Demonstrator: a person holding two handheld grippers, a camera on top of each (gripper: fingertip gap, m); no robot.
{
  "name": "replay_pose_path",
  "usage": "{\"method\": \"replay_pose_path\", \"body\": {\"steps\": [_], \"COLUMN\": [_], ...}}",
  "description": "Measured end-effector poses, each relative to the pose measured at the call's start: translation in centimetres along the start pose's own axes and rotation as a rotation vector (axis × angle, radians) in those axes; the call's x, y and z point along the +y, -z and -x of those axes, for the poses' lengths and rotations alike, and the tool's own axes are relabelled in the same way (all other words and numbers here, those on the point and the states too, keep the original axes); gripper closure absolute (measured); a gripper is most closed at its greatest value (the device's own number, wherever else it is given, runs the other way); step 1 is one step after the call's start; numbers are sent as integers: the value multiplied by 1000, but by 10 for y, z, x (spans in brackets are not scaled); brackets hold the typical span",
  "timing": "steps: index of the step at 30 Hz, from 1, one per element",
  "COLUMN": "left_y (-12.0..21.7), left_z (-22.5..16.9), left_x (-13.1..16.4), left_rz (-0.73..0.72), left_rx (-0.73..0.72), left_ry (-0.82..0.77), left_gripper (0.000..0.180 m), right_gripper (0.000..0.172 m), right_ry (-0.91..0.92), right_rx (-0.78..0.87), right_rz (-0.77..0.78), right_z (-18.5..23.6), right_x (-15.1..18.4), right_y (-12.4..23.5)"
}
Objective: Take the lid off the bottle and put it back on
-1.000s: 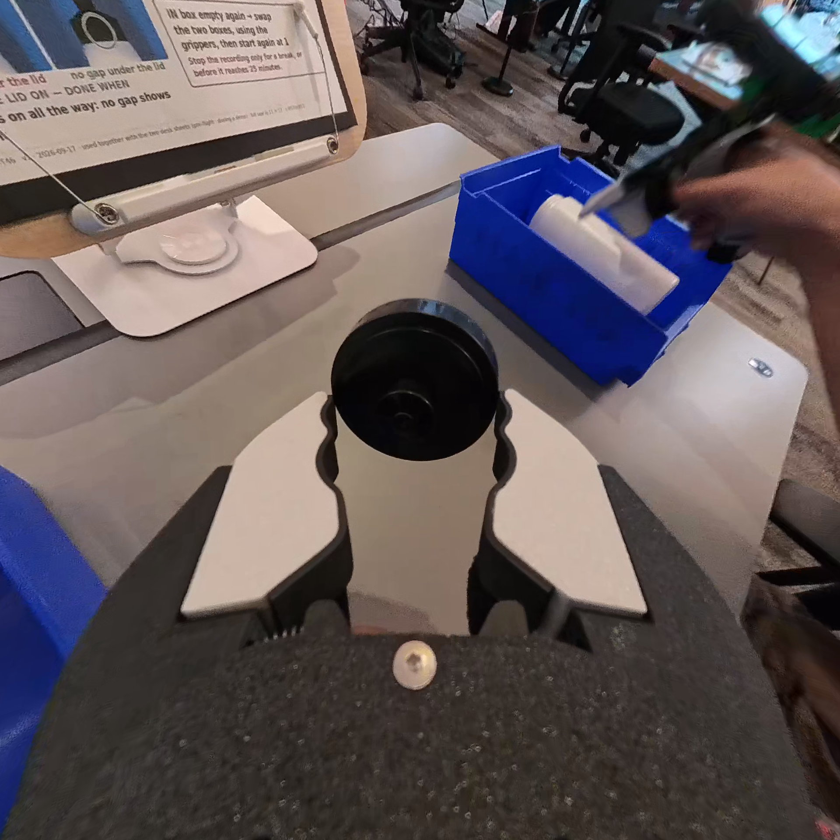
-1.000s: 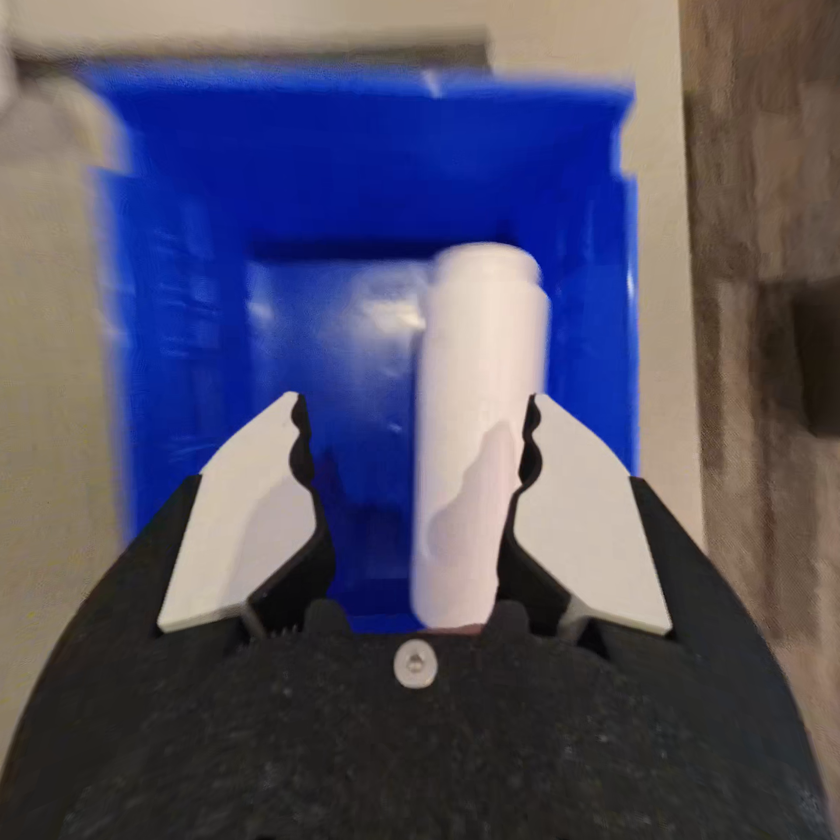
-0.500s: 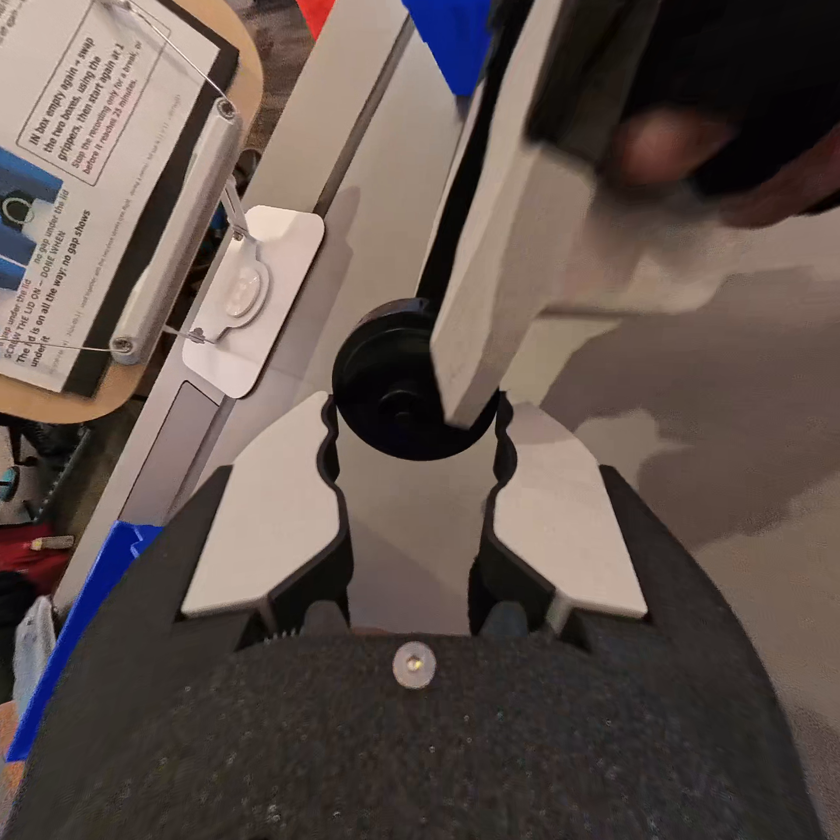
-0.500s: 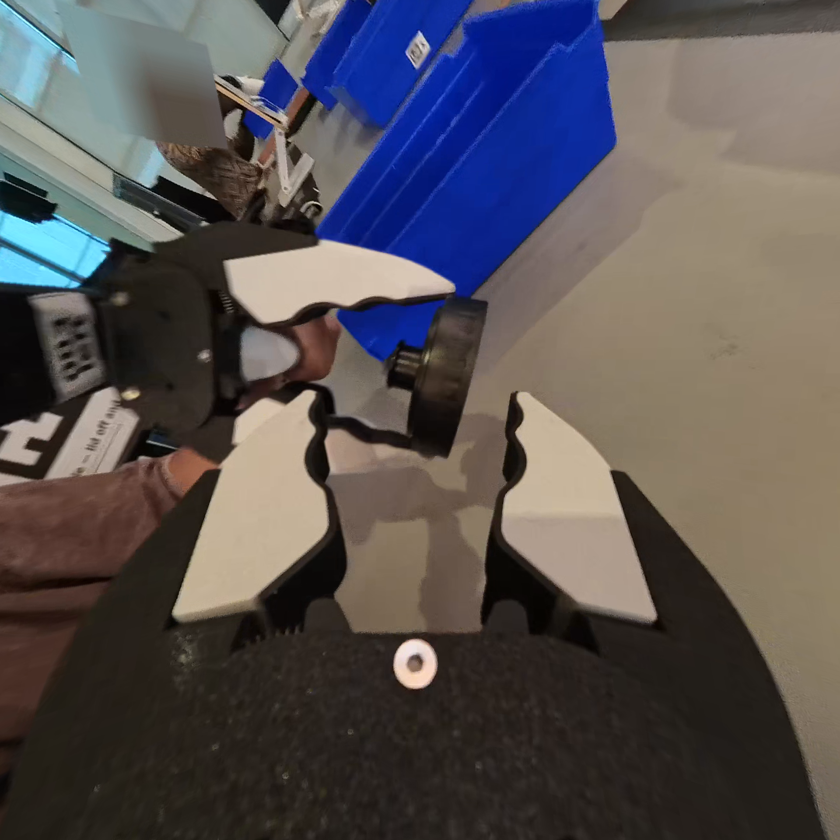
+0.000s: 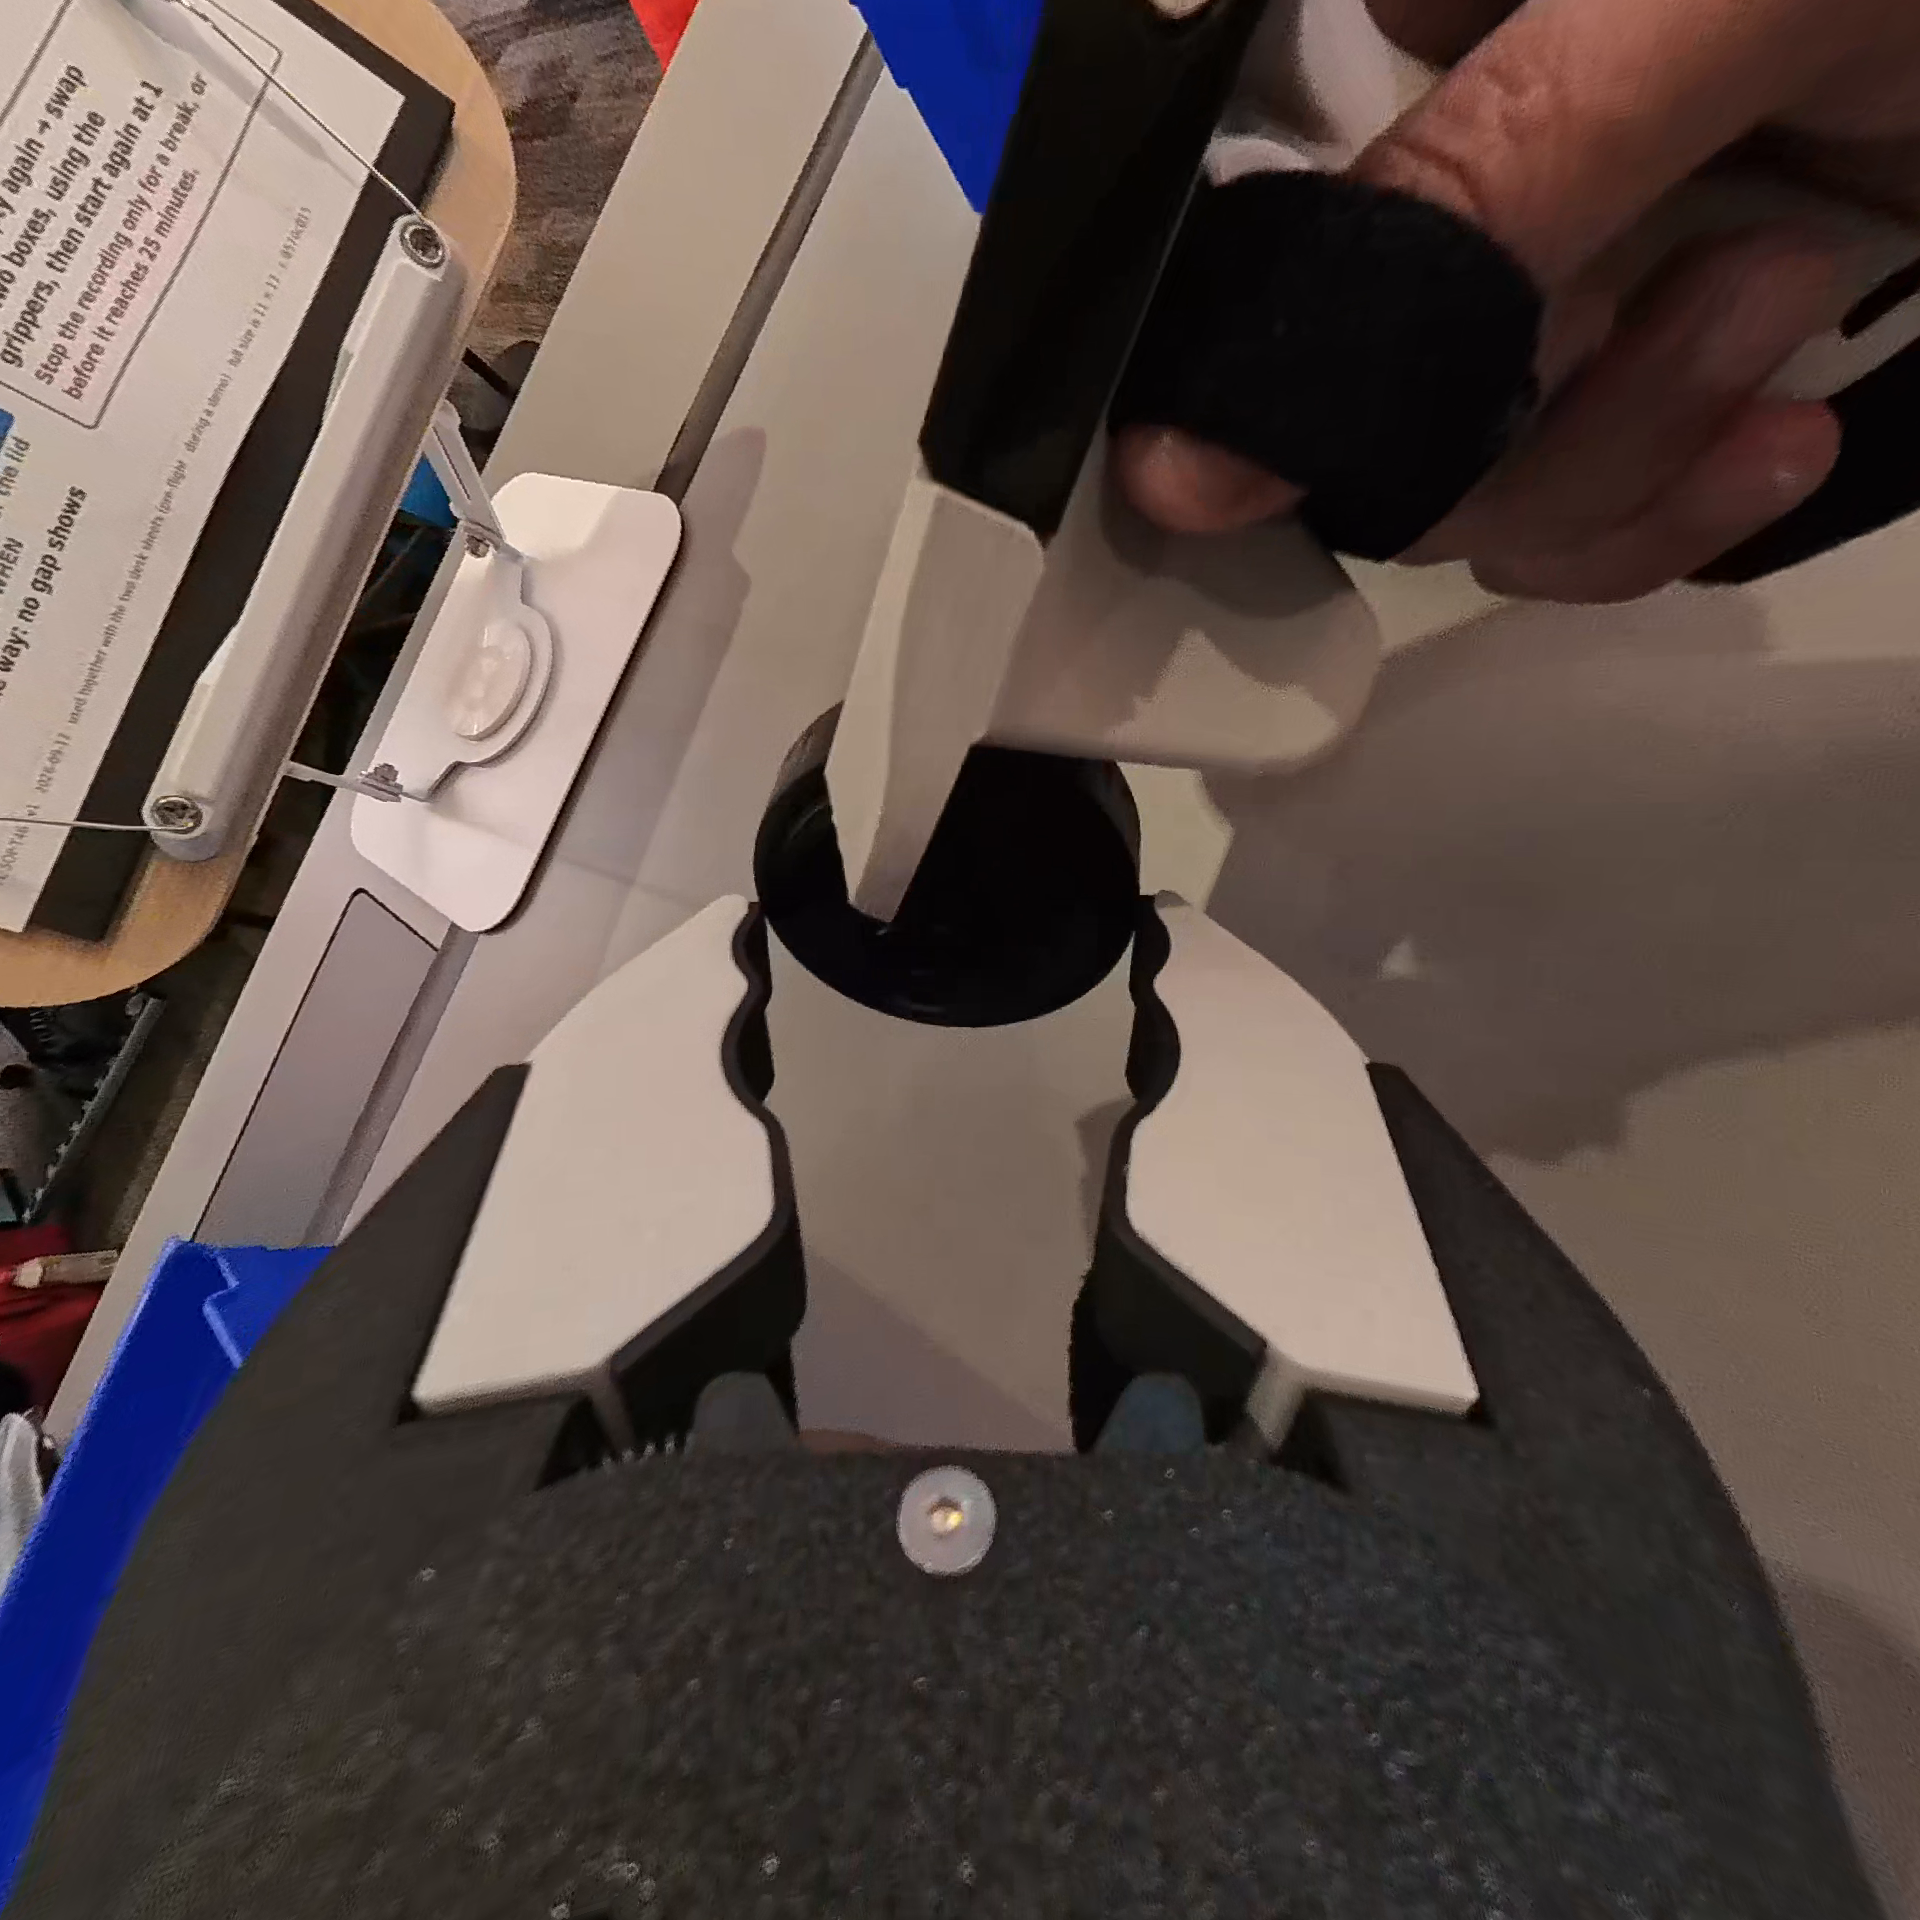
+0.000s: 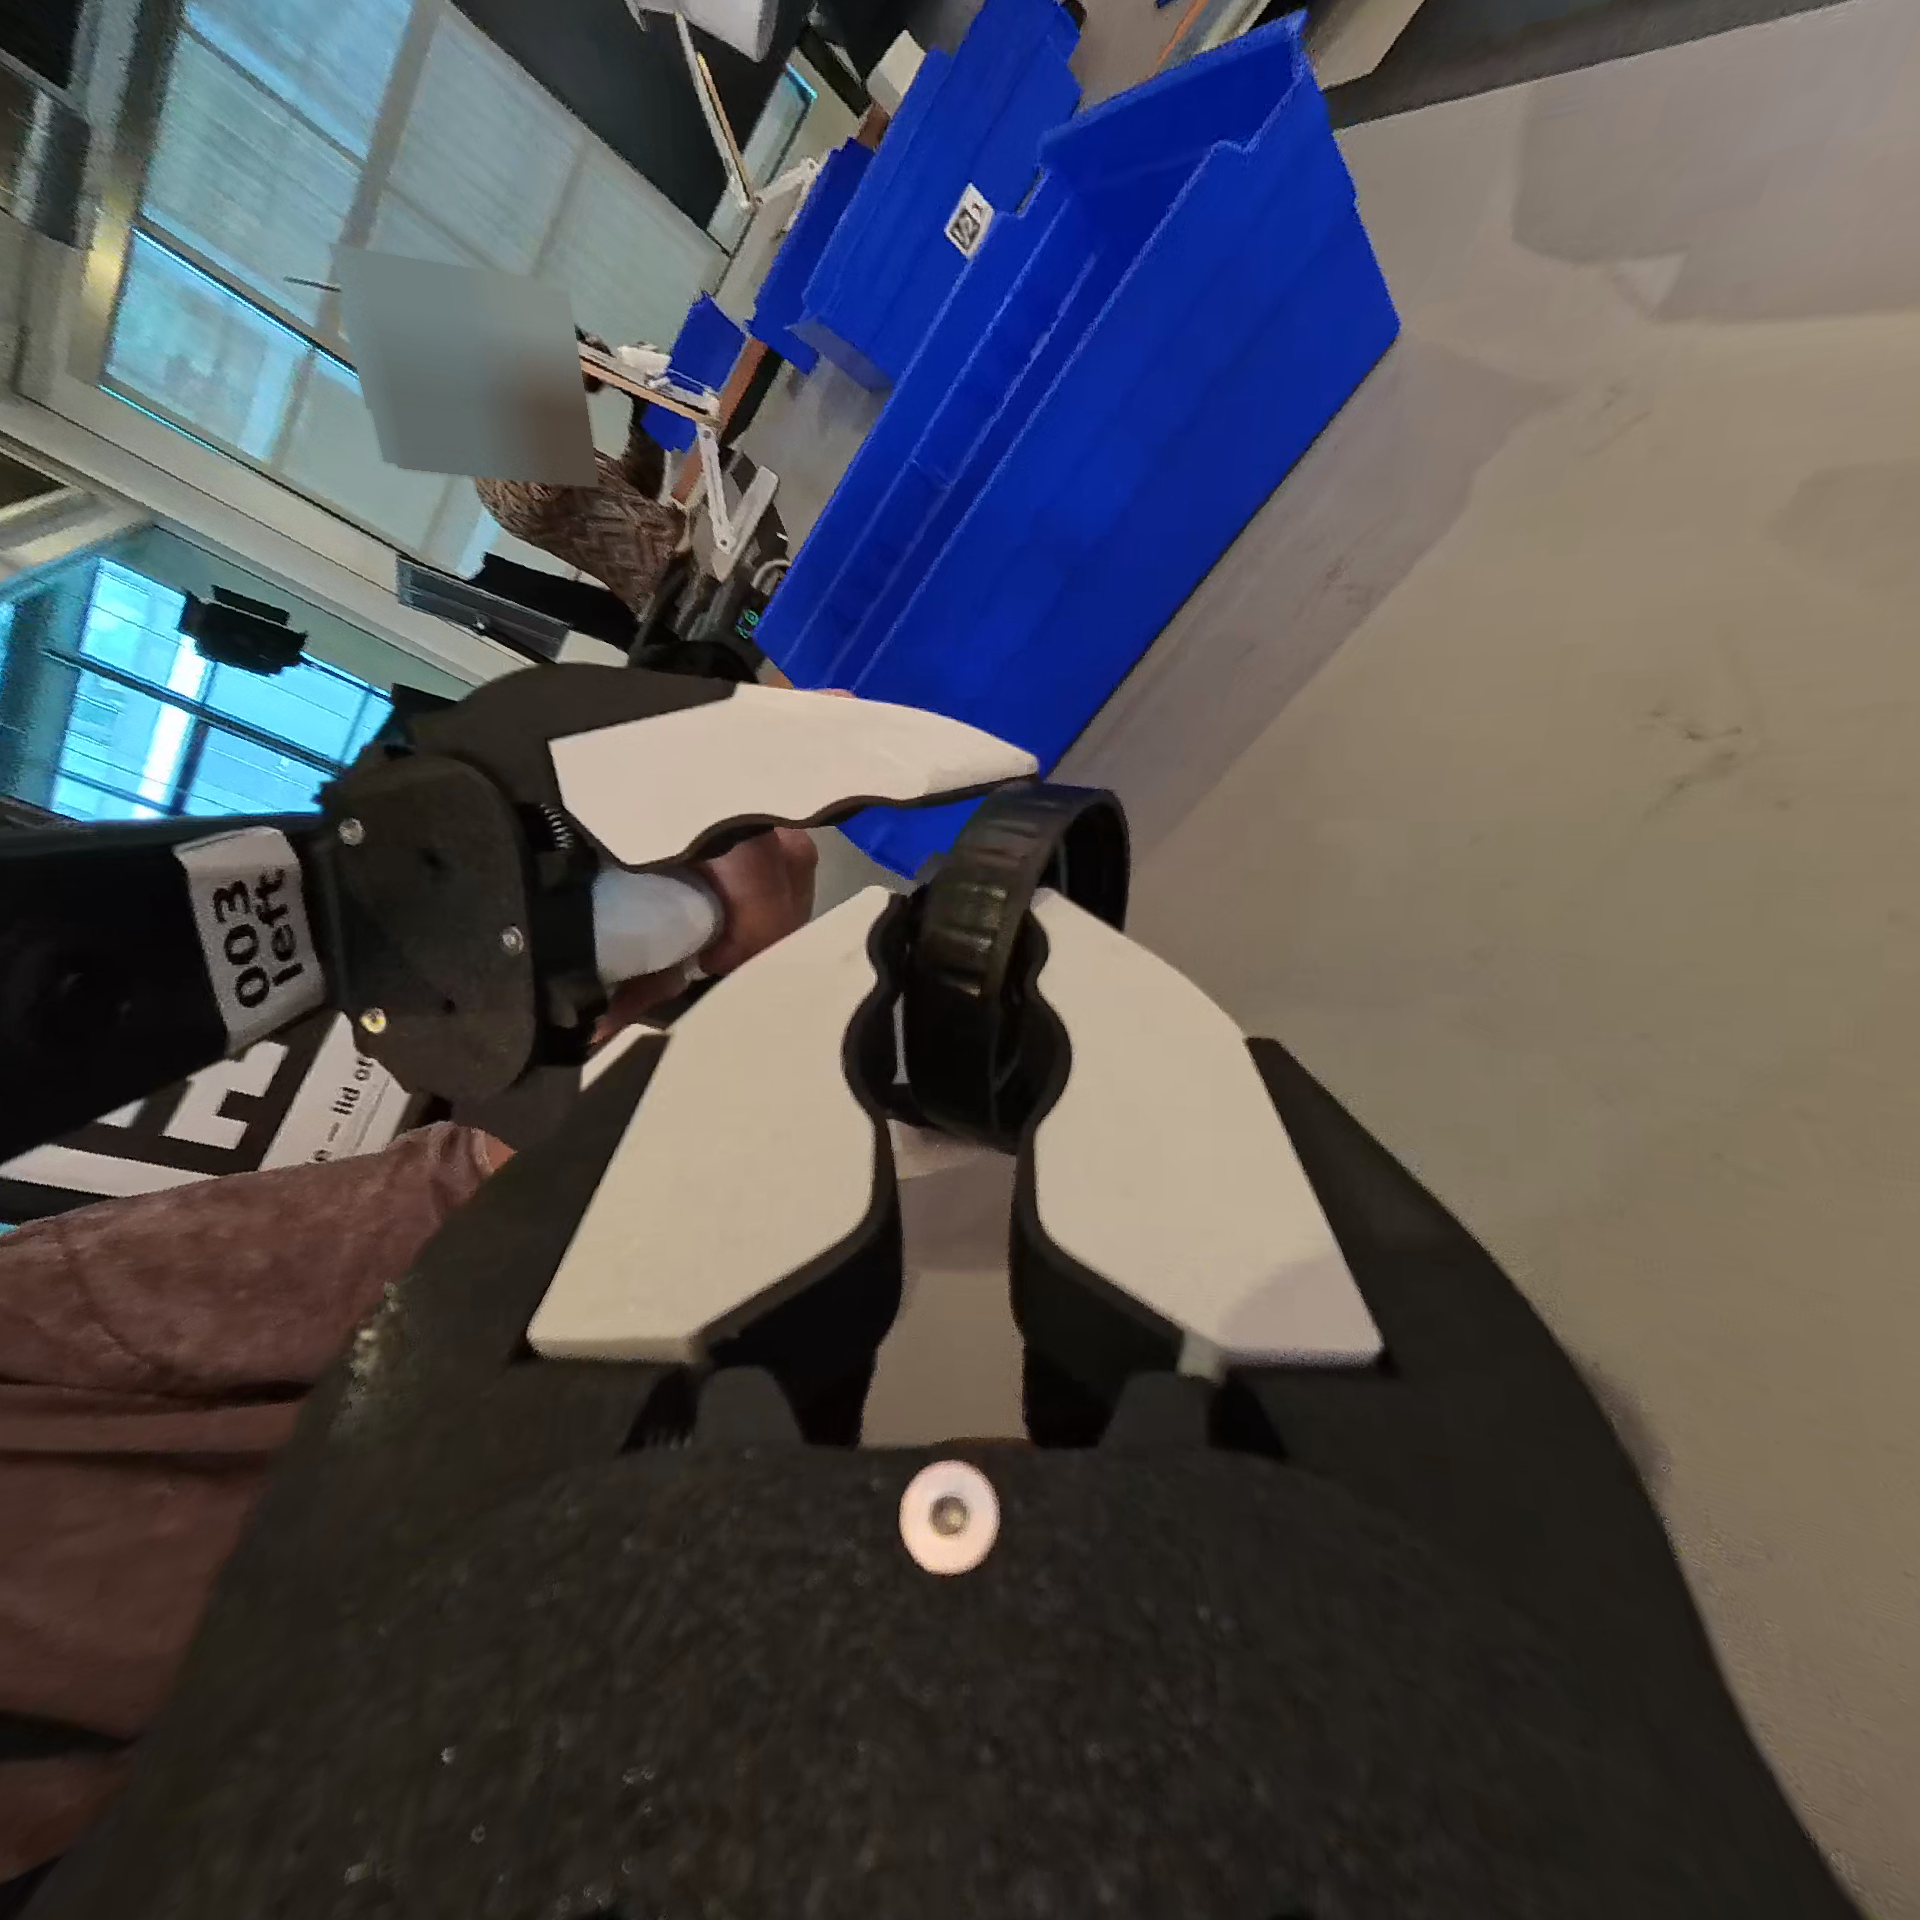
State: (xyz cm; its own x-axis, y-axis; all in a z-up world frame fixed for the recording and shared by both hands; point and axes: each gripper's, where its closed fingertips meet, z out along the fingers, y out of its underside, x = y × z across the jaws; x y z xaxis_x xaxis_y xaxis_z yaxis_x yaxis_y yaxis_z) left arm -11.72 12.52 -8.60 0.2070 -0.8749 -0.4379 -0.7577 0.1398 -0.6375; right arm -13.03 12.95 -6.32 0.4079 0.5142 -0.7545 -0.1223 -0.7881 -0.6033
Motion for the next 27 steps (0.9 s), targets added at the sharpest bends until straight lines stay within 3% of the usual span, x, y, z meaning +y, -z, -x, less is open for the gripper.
{"method": "replay_pose_path", "body": {"steps": [6, 8, 13, 16, 20, 23, 27], "left_y": [1, 7, 32, 48, 53, 56, 54], "left_z": [-3, -2, -5, -28, -57, -76, -83], "left_x": [-2, -4, -3, 3, 27, 42, 47], "left_rz": [-21, -51, -179, -299, -336, -360, -372], "left_rx": [20, 43, 129, 218, 215, 207, 195], "left_ry": [58, 113, 366, 538, 639, 660, 649], "left_gripper": [119, 111, 111, 118, 121, 119, 121], "right_gripper": [159, 160, 159, 159, 159, 160, 159], "right_ry": [-34, -19, 78, 207, 326, 377, 332], "right_rx": [-16, 5, 29, 91, 315, 634, 1013], "right_rz": [-15, -25, -73, -110, -199, -225, 28], "right_z": [-5, -9, 5, 19, 12, -29, -124], "right_x": [2, 0, -18, -36, -70, -86, -60], "right_y": [6, 12, 45, 83, 163, 234, 292]}}
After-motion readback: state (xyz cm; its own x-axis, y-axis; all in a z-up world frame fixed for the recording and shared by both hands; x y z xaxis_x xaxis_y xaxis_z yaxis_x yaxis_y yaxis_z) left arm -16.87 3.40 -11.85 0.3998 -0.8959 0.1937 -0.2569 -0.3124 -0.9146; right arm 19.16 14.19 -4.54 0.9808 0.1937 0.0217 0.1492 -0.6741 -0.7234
